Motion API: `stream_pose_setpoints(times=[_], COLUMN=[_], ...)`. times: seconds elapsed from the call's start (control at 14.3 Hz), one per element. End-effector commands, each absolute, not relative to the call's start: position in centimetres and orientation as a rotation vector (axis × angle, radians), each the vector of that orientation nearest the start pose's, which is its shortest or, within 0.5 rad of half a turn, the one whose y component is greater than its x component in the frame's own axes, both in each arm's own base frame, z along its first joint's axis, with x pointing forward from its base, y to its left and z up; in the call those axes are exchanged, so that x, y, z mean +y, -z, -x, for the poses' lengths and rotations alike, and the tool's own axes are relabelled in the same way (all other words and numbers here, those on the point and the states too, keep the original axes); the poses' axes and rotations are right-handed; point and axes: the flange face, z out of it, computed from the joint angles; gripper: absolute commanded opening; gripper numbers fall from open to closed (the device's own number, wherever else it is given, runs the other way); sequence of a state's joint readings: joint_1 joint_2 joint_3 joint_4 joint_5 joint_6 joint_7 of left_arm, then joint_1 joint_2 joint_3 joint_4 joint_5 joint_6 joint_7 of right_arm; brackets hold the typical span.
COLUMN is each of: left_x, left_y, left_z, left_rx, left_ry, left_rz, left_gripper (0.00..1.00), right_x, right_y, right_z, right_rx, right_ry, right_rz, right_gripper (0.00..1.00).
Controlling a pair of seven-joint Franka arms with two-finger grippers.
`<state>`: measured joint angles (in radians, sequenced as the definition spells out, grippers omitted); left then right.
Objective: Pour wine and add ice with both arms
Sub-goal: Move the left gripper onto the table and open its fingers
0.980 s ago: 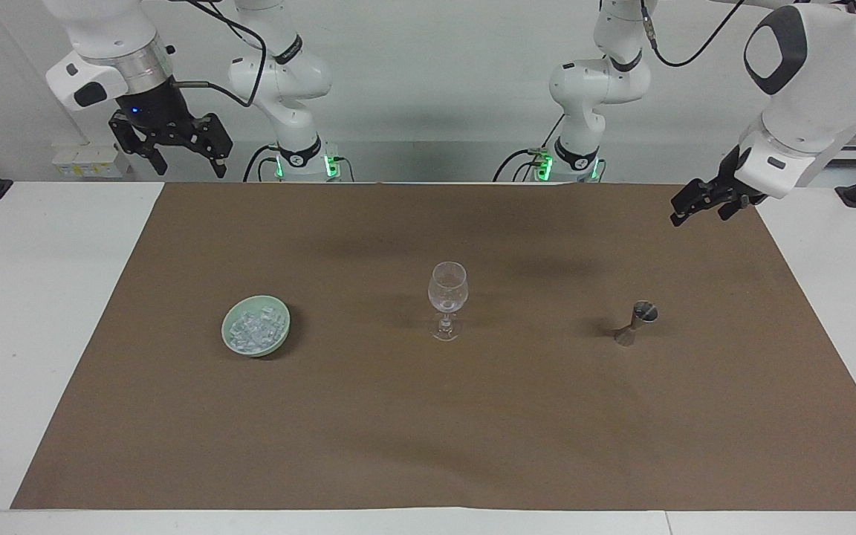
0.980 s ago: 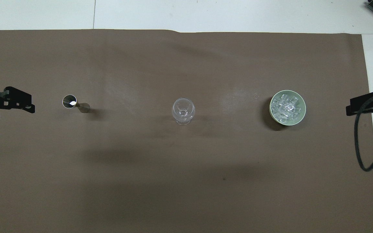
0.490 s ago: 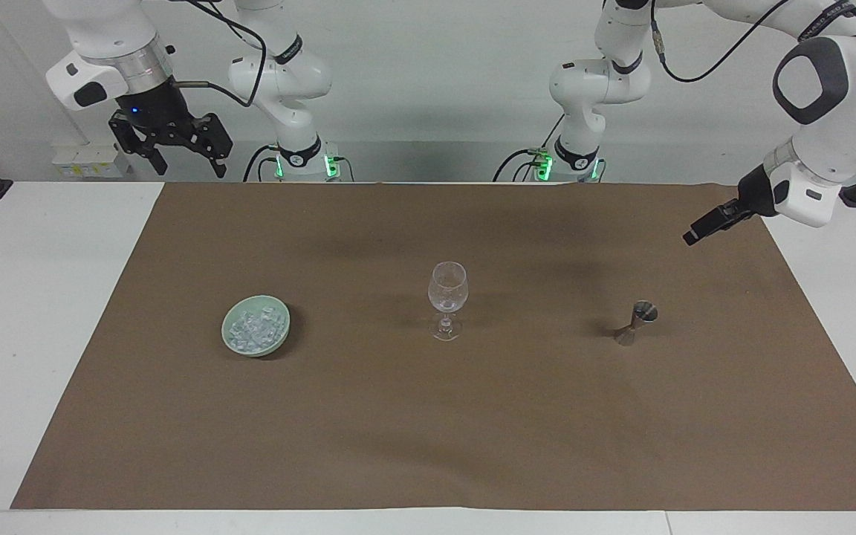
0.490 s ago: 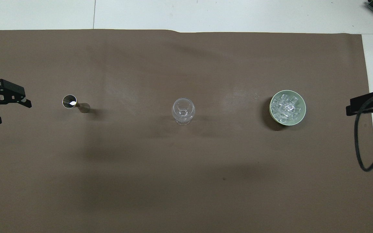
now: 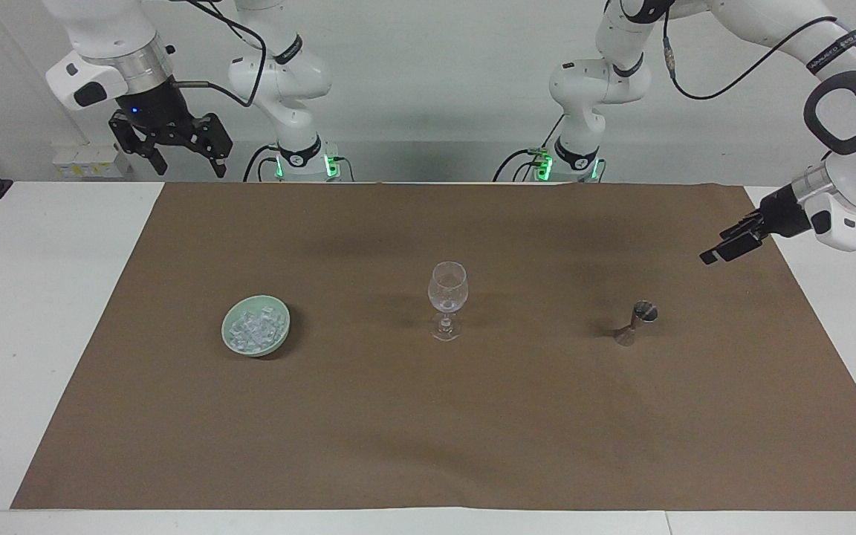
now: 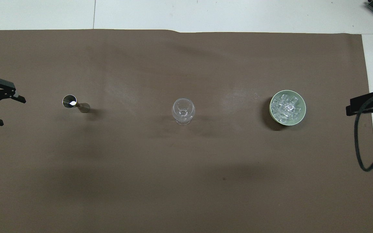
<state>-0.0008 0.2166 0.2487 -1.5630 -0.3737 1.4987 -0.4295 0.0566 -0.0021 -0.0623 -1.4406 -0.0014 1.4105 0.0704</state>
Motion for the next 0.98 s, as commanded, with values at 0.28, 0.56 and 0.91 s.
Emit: stream_pose_setpoints(times=[0.28, 0.56, 0.91], left_x=[12.2, 11.9, 13.3], left_y=[-47.7, -45.1, -41.4], left_z=[-60.4, -61.3, -62.0], left_rx=[-1.745, -1.999, -2.221], left_ry=[-0.707, -0.861, -1.062], left_rz=[3.015, 2.861, 2.724], left_gripper=[1.00, 1.00, 1.00], right_x=[-0.7, -0.7, -0.7], right_y=[-67.5, -67.5, -67.5], right_z=[-53.7, -53.7, -53.7], right_rx=[0.112, 0.112, 0.112], right_ry=[-0.046, -0.046, -0.046], right_rz=[3.110, 3.110, 3.110], right_gripper=[1.00, 1.00, 1.00])
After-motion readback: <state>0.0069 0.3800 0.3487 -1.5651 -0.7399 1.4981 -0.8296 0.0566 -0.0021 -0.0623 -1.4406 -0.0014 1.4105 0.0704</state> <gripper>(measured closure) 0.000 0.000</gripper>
